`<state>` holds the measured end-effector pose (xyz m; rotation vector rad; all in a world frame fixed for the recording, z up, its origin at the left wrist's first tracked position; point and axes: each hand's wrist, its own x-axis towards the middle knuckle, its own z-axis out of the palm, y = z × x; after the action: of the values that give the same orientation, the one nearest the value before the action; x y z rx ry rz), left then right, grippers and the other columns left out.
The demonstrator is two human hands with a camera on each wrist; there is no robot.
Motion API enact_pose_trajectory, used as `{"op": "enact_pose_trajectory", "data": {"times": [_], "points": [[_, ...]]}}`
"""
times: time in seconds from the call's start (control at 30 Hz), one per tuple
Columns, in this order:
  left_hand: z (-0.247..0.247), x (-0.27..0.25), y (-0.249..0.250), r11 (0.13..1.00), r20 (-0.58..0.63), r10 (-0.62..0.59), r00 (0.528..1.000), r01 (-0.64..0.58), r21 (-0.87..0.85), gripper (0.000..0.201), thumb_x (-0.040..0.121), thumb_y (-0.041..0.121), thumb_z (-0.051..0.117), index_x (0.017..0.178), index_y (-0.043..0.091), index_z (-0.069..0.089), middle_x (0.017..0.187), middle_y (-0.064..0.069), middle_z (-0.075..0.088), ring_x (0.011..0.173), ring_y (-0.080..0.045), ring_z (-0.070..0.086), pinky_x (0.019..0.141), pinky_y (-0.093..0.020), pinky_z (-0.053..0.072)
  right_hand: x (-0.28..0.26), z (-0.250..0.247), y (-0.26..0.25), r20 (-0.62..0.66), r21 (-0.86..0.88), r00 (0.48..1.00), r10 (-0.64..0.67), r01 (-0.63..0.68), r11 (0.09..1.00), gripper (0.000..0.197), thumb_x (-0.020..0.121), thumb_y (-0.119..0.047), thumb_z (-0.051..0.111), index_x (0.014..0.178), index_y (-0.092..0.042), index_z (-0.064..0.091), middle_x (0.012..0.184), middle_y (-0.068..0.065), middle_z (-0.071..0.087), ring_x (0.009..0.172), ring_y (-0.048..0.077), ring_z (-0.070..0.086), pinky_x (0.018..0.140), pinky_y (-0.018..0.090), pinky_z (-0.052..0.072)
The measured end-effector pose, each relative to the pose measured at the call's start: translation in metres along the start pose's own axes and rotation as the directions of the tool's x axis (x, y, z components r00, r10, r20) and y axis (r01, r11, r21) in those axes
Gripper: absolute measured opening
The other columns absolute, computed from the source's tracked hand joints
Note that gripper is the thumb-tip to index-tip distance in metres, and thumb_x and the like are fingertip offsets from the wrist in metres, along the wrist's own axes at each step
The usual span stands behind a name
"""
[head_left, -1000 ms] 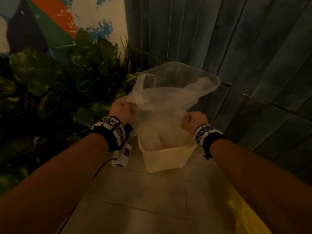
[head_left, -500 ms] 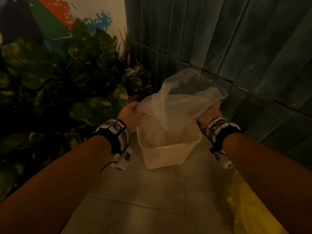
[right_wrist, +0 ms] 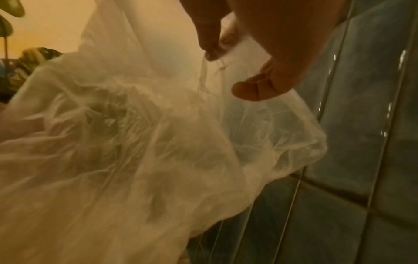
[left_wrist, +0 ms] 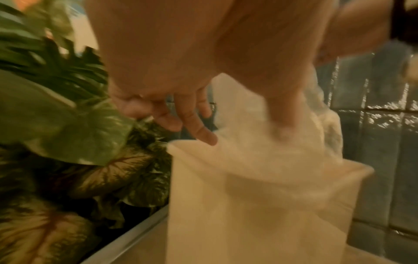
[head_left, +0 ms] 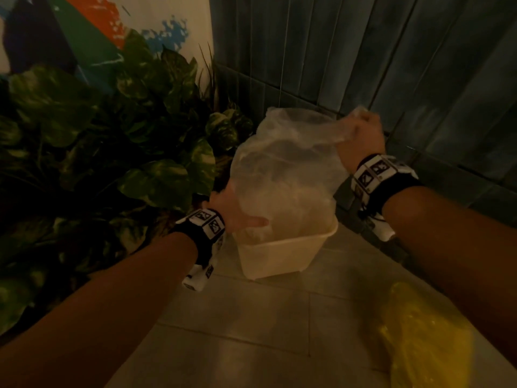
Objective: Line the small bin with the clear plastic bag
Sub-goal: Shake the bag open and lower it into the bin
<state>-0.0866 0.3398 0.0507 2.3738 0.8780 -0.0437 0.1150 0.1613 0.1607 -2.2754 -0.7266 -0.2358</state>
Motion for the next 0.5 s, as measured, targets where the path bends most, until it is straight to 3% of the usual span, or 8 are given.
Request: {"op": "enact_pose_trajectory", "data": {"times": [0.07, 0.1, 0.17, 0.23, 0.3, 0.37, 0.43, 0.5], "points": [[0.008, 0.001, 0.009, 0.979, 0.050, -0.035, 0.998, 0.024, 0.204, 0.130, 0.038, 0.089, 0.062, 0.147, 0.042, 0.007, 0.155, 0.002, 0.024, 0.142, -0.035, 0.023, 0.115, -0.053, 0.023, 0.014, -0.008, -0.004, -0.105, 0.044, 0.994, -0.025, 0.030, 0.999, 0.029, 0.090, -0.006, 0.056, 0.117, 0.006, 0.058, 0.127, 0.019, 0.053, 0.118, 0.026, 0.052, 0.079, -0.007, 0.030], [0.012, 0.004, 0.012, 0.963, 0.054, -0.052, 0.997, 0.036, 0.267, 0.118, 0.050, 0.083, 0.063, 0.147, 0.038, 0.014, 0.153, 0.000, 0.027, 0.141, -0.035, 0.023, 0.115, -0.052, 0.022, 0.016, -0.012, -0.009, -0.144, 0.054, 0.989, -0.026, 0.034, 0.998, 0.029, 0.088, -0.006, 0.059, 0.115, 0.006, 0.059, 0.127, 0.018, 0.051, 0.115, 0.023, 0.053, 0.075, -0.009, 0.030], [0.014, 0.009, 0.017, 0.925, 0.035, -0.065, 0.997, 0.047, 0.376, 0.086, 0.070, 0.067, 0.061, 0.143, 0.032, 0.030, 0.147, -0.003, 0.035, 0.137, -0.033, 0.029, 0.114, -0.049, 0.025, 0.015, -0.020, -0.017, -0.145, 0.084, 0.988, -0.054, 0.067, 0.994, 0.028, 0.085, -0.011, 0.065, 0.109, 0.001, 0.065, 0.128, 0.018, 0.051, 0.114, 0.024, 0.054, 0.081, -0.003, 0.031], [0.016, 0.012, 0.021, 0.889, 0.018, -0.028, 0.999, 0.017, 0.457, 0.073, 0.080, 0.059, 0.052, 0.144, 0.030, 0.033, 0.148, -0.005, 0.034, 0.135, -0.032, 0.030, 0.115, -0.050, 0.022, 0.013, -0.024, -0.022, -0.105, 0.063, 0.987, -0.123, 0.130, 0.990, 0.027, 0.082, -0.015, 0.068, 0.106, -0.003, 0.069, 0.127, 0.018, 0.052, 0.116, 0.025, 0.054, 0.088, 0.006, 0.031], [0.019, 0.009, 0.022, 0.833, 0.114, 0.007, 0.993, -0.069, 0.550, 0.074, 0.085, 0.056, 0.049, 0.149, 0.031, 0.023, 0.155, -0.004, 0.023, 0.141, -0.031, 0.021, 0.117, -0.052, 0.010, 0.008, -0.024, -0.025, -0.070, 0.023, 0.987, -0.142, 0.144, 0.989, 0.028, 0.083, -0.017, 0.067, 0.109, -0.006, 0.070, 0.127, 0.015, 0.053, 0.117, 0.023, 0.053, 0.089, 0.005, 0.029], [0.023, 0.014, 0.014, 0.830, 0.221, 0.000, 0.975, -0.124, 0.544, 0.083, 0.082, 0.065, 0.047, 0.151, 0.035, 0.012, 0.158, 0.001, 0.013, 0.147, -0.030, 0.009, 0.117, -0.053, 0.002, 0.003, -0.020, -0.024, -0.028, 0.009, 0.988, -0.153, 0.153, 0.988, 0.026, 0.084, -0.019, 0.066, 0.107, -0.009, 0.071, 0.125, 0.014, 0.056, 0.116, 0.023, 0.055, 0.091, 0.008, 0.031], [0.021, 0.022, -0.001, 0.891, 0.228, -0.053, 0.972, -0.057, 0.450, 0.094, 0.074, 0.079, 0.043, 0.151, 0.033, 0.014, 0.156, 0.005, 0.015, 0.147, -0.029, 0.012, 0.118, -0.051, 0.007, -0.004, -0.019, -0.025, 0.031, -0.013, 0.984, -0.175, 0.176, 0.984, 0.023, 0.085, -0.016, 0.064, 0.106, -0.009, 0.071, 0.124, 0.015, 0.057, 0.115, 0.024, 0.056, 0.090, 0.010, 0.030], [0.009, 0.022, -0.005, 0.951, 0.258, -0.028, 0.966, -0.054, 0.305, 0.112, 0.060, 0.089, 0.047, 0.150, 0.028, 0.023, 0.156, 0.002, 0.023, 0.143, -0.026, 0.025, 0.118, -0.047, 0.019, -0.009, -0.018, -0.024, 0.068, -0.038, 0.982, -0.174, 0.177, 0.984, 0.025, 0.087, -0.016, 0.062, 0.108, -0.006, 0.070, 0.124, 0.016, 0.058, 0.116, 0.026, 0.054, 0.086, 0.011, 0.030]]}}
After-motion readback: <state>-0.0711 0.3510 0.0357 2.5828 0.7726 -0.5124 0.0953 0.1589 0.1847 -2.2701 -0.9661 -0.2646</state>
